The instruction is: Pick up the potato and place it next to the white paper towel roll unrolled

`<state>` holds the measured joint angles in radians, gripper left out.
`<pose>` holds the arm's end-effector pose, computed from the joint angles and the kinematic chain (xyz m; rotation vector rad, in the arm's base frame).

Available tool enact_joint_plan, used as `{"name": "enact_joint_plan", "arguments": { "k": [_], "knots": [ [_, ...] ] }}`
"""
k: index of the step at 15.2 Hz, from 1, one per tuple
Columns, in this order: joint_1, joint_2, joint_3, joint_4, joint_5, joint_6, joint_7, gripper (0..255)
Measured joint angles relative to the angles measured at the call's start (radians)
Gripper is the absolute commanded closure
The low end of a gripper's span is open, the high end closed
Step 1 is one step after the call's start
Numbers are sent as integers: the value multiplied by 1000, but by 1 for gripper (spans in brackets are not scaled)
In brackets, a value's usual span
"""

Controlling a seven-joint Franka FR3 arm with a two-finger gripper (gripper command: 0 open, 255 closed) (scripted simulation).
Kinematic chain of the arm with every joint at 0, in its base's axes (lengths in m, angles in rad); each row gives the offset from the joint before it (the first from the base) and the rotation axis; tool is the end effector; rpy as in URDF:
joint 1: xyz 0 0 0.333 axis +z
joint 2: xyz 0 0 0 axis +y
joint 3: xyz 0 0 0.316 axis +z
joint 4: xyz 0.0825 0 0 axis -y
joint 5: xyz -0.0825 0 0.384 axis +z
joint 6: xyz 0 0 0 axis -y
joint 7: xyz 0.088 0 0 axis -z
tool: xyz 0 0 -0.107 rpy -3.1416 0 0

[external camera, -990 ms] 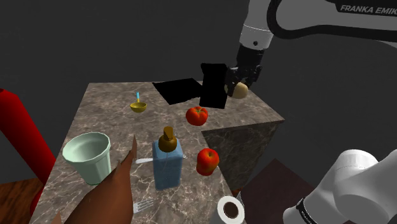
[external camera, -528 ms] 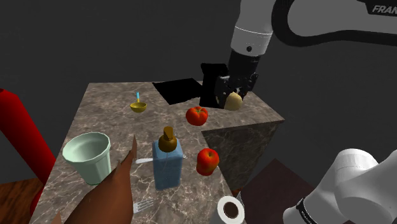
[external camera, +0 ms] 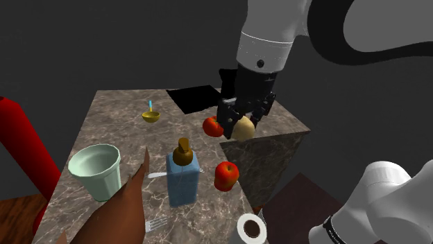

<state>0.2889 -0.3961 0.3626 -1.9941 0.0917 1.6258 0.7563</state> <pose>0.3271 0.2951 0.6102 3.1019 -0.2101 0.0510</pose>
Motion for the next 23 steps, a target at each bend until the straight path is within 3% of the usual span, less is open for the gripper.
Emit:
{"name": "enact_joint_plan", "arguments": {
  "k": [4, 23],
  "knots": [
    [24, 35, 70, 32, 11, 6, 93, 255],
    [37, 34, 99, -216, 27, 253, 106, 255]
  ]
}}
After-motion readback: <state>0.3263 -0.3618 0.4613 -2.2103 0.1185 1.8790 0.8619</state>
